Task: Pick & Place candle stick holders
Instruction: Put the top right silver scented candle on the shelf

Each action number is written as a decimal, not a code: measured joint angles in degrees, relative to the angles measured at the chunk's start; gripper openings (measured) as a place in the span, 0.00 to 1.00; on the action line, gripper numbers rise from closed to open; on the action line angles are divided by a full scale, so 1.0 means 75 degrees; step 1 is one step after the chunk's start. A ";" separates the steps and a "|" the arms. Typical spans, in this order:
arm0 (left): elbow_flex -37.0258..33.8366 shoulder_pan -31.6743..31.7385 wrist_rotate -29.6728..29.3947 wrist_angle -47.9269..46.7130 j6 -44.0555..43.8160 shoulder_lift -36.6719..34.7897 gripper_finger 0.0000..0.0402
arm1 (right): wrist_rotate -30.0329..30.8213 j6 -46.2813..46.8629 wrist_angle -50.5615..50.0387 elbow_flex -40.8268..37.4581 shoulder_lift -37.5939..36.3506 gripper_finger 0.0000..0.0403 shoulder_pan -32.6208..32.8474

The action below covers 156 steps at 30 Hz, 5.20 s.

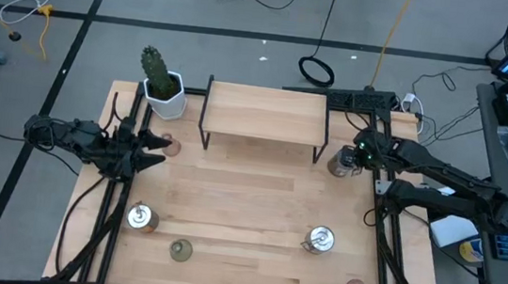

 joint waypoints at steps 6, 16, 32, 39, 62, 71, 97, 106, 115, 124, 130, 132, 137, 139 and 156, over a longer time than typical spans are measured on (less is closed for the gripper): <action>0.0000 -0.0002 -0.0095 0.0002 -0.0035 0.0000 0.98 | -0.0137 0.0000 0.0078 0.0000 -0.0092 0.00 0.0000; 0.0002 0.0001 -0.0676 0.0003 -0.0055 0.0000 0.98 | -0.0370 -0.0181 -0.0114 0.0606 -0.0309 0.00 0.0000; 0.0009 0.0000 -0.1205 0.0564 0.0015 0.0344 0.98 | -0.0986 0.0300 0.0033 0.0785 -0.0289 0.00 0.0597; 0.0009 0.0001 -0.1457 0.1218 0.0180 0.1807 0.98 | -0.1048 0.0678 0.0026 0.1176 -0.0258 0.00 0.1314; 0.0009 -0.0001 -0.1469 0.6435 0.2203 0.6480 0.98 | -0.1014 0.0799 0.0899 0.3926 0.2771 0.00 0.4341; 0.0009 0.0100 -0.1472 0.6955 0.1486 0.7162 0.98 | -0.1016 0.0195 0.1781 0.4692 0.3698 0.00 0.4582; 0.0022 0.0401 -0.0261 0.7065 0.1119 0.7198 1.00 | -0.1035 0.0119 0.3094 0.4782 0.4159 0.00 0.4800; 0.1563 0.0386 0.0337 0.6207 0.2149 0.8756 1.00 | -0.1448 -0.0018 0.3726 0.4782 0.4665 0.00 0.4705; 0.3384 0.0395 0.1078 0.3371 0.2813 1.0150 1.00 | -0.1819 -0.0138 0.3784 0.4782 0.4809 0.00 0.4677; 0.3793 0.0569 0.1270 0.3603 0.2939 1.0732 1.00 | -0.1833 -0.0233 0.3789 0.4782 0.4811 0.00 0.4695; 0.3879 0.0712 0.1318 0.3800 0.2759 1.0964 1.00 | -0.1833 -0.0226 0.3814 0.4782 0.4811 0.00 0.4749; 0.3879 0.0779 0.1465 0.3821 0.2743 1.0966 1.00 | -0.1837 -0.0219 0.3902 0.4782 0.4811 0.00 0.4750; 0.3882 0.0959 0.1631 0.3845 0.2719 1.0966 1.00 | -0.1822 -0.0207 0.4148 0.4782 0.4861 0.00 0.4750; 0.3882 0.1010 0.1779 0.3905 0.2718 1.0966 1.00 | -0.1825 -0.0196 0.4256 0.4782 0.4873 0.00 0.4750; 0.3885 0.1202 0.2310 0.4279 0.2122 1.1447 1.00 | -0.1814 -0.0120 0.4540 0.4782 0.4972 0.00 0.4750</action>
